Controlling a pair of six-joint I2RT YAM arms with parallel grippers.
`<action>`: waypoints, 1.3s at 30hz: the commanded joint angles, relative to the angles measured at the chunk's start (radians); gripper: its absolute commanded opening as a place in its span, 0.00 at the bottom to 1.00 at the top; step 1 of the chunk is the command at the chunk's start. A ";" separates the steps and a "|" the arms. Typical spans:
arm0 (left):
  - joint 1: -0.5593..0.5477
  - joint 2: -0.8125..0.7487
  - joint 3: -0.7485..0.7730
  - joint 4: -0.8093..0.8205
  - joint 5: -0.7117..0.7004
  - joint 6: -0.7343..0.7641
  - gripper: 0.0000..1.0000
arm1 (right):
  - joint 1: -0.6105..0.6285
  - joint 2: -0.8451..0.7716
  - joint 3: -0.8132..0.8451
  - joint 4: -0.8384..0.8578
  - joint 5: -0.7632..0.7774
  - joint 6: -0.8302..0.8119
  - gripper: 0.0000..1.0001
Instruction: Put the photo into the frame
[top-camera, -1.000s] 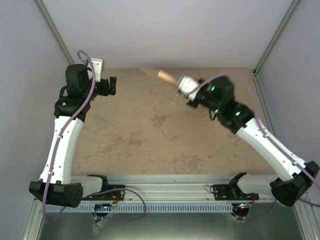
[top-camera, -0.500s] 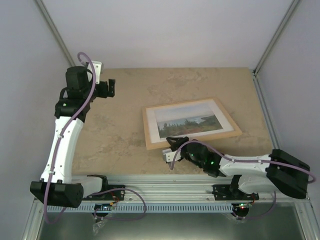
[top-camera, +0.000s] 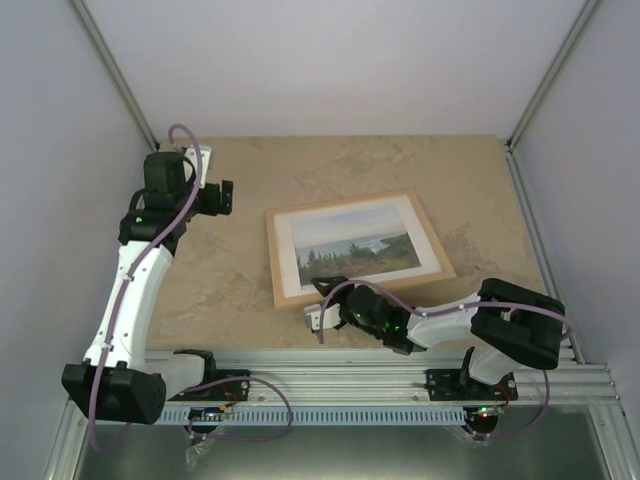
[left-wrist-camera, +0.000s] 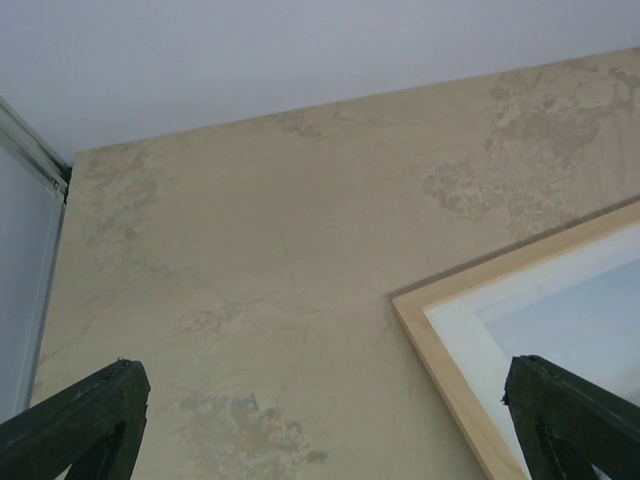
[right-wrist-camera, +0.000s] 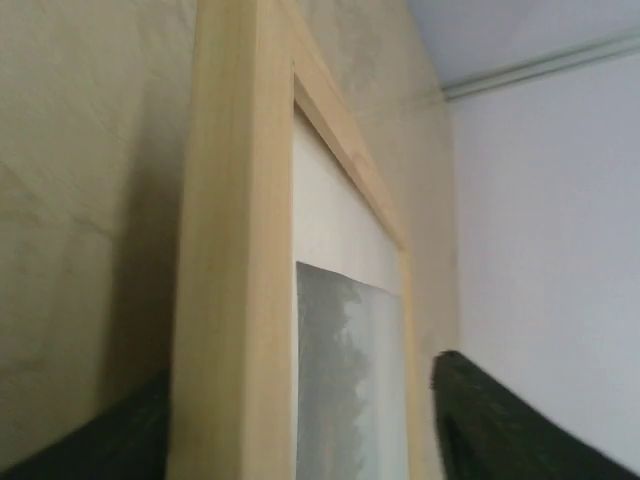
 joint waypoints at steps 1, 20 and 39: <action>0.006 -0.021 -0.032 -0.003 -0.011 0.016 0.99 | 0.012 -0.003 0.099 -0.185 -0.151 0.156 0.76; 0.006 0.269 -0.070 -0.016 0.267 0.041 0.99 | -0.685 -0.077 0.698 -1.320 -0.940 0.478 0.98; 0.004 0.581 -0.205 -0.030 0.405 0.085 0.69 | -1.233 0.412 0.932 -1.533 -0.935 0.691 0.90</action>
